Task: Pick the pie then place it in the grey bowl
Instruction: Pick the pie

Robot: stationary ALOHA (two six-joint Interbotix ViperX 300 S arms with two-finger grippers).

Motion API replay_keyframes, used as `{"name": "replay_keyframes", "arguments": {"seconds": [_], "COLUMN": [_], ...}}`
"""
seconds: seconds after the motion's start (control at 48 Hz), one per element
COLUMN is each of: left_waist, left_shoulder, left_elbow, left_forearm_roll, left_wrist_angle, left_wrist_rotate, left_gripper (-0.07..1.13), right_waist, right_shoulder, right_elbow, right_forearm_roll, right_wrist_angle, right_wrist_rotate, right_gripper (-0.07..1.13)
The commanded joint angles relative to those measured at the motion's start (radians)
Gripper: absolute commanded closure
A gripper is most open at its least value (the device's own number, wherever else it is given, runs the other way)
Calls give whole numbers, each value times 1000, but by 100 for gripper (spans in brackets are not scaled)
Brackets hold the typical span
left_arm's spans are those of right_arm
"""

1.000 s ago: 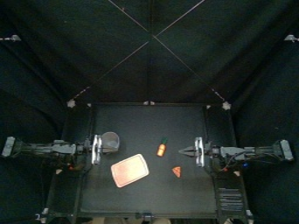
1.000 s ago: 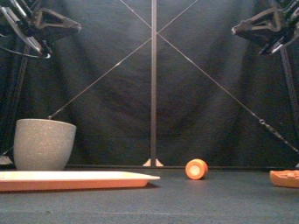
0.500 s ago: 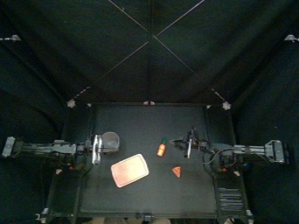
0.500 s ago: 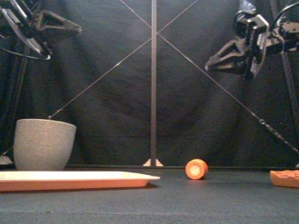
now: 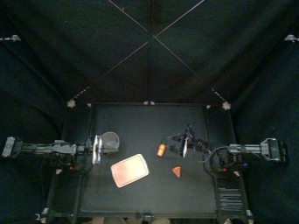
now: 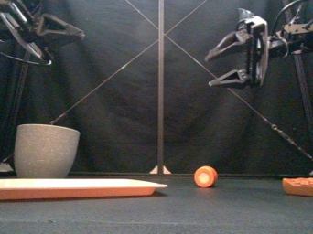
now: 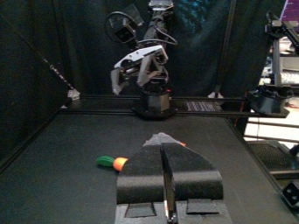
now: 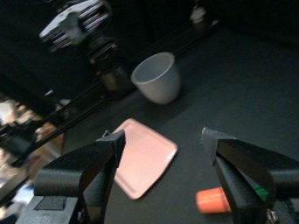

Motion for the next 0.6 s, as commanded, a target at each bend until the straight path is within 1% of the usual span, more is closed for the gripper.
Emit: {"name": "replay_keyframes", "arguments": {"seconds": [0.021,0.062,0.125,0.167,0.229,0.271,0.333,0.354,0.396,0.438,0.542,0.604], "left_waist": [5,6,9,11,9,11,11,9,9,9,9,12], "left_shoulder": [5,5,5,5,5,5,5,5,5,5,5,5], "left_elbow": [-12,-14,-15,-17,-20,-21,-20,-20,-18,-17,-12,-9], "left_forearm_roll": [2,2,2,2,2,2,2,2,0,0,0,0], "left_wrist_angle": [-3,-5,-6,-8,-9,-9,-9,-11,-11,-12,-12,-8], "left_wrist_rotate": [2,0,0,0,0,0,0,0,0,0,0,0], "left_gripper": [107,107,107,107,107,107,107,107,107,107,107,107], "right_waist": [78,98,121,127,127,123,101,94,86,86,87,104], "right_shoulder": [5,8,9,12,12,17,20,20,20,21,20,21], "right_elbow": [-15,-18,-26,-34,-48,-58,-71,-77,-83,-86,-100,-112], "right_forearm_roll": [35,67,130,187,239,259,255,241,213,164,-11,-124], "right_wrist_angle": [55,118,255,408,630,772,943,1008,1068,1106,1184,1218], "right_wrist_rotate": [43,66,107,146,198,238,310,350,413,482,675,807], "right_gripper": [4,4,4,4,4,4,4,4,4,4,4,4]}}
